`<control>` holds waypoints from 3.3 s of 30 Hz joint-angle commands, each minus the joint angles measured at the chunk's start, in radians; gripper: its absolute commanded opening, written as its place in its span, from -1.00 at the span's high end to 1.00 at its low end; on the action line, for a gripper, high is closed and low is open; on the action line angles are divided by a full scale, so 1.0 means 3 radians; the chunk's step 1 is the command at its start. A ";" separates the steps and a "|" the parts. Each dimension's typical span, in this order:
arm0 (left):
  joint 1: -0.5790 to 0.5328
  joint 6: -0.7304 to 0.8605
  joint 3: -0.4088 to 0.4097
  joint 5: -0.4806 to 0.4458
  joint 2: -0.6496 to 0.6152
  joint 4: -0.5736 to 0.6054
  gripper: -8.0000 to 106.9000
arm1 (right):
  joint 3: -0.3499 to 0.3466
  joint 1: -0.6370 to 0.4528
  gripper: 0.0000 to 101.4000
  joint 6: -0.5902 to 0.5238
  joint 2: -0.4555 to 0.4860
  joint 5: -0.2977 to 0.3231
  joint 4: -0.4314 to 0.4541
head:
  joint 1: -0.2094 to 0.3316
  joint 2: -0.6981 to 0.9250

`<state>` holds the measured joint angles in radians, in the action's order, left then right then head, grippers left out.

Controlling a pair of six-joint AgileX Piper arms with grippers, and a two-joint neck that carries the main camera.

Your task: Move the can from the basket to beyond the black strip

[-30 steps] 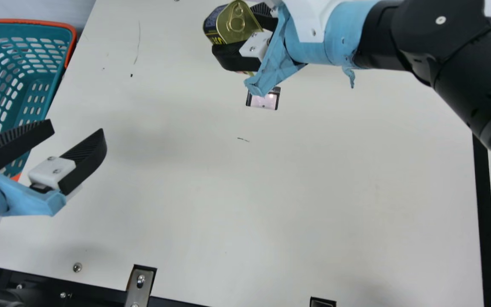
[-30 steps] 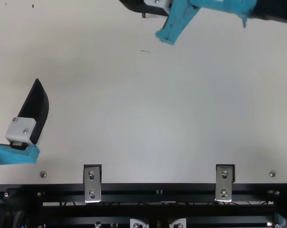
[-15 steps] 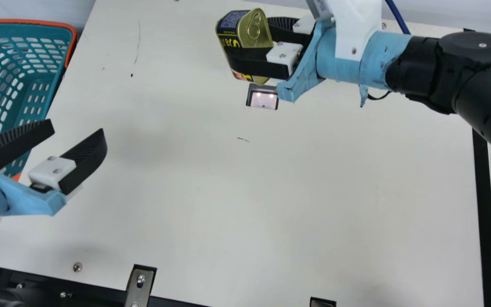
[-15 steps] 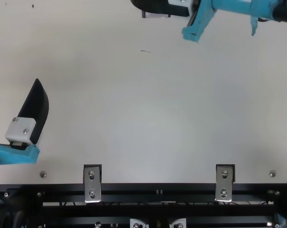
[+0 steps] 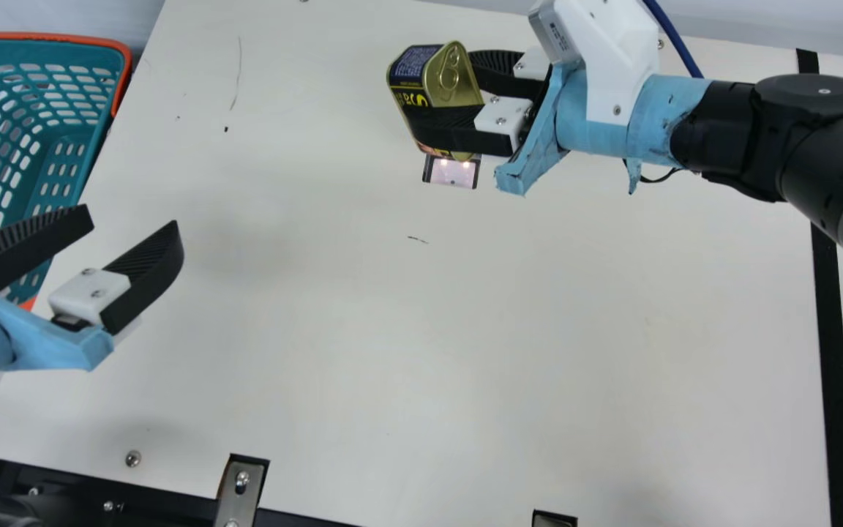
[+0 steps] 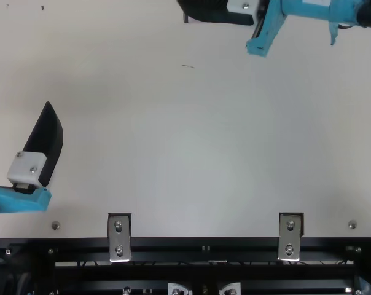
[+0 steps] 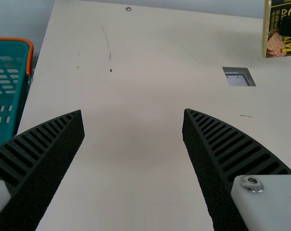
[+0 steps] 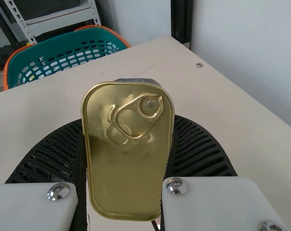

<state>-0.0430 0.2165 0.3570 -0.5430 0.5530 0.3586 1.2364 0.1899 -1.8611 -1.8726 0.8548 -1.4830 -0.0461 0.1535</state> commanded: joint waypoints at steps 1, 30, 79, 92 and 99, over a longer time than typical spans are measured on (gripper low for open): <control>0.0000 0.0000 0.0000 0.0000 0.0000 0.0000 -0.71 | -0.0012 -0.0012 1.00 0.0010 0.0046 -0.0020 -0.0010 | 0.0013 -0.0004; 0.0000 0.0000 0.0000 0.0000 0.0000 0.0000 -0.71 | -0.0044 -0.0321 1.00 0.2823 0.1265 -0.0463 0.3026 | -0.0047 -0.0615; 0.0000 0.0000 0.0000 0.0000 0.0000 0.0000 -0.71 | -0.0639 -0.3324 1.00 0.2494 0.1687 0.0472 0.4693 | -0.0223 -0.1788; 0.0000 0.0000 0.0000 0.0000 0.0000 0.0000 -0.71 | -0.0952 -0.3482 0.71 0.2468 0.1439 0.0145 0.4698 | -0.0262 -0.1683; 0.0000 0.0000 0.0000 0.0000 0.0000 0.0000 -0.71 | -0.1049 -0.3483 -1.00 0.2514 0.1394 0.0016 0.4669 | -0.0251 -0.1644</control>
<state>-0.0430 0.2165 0.3570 -0.5430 0.5530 0.3586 0.9235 -0.8562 -1.1082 -1.4531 0.8630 -0.0775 -0.1280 -0.3429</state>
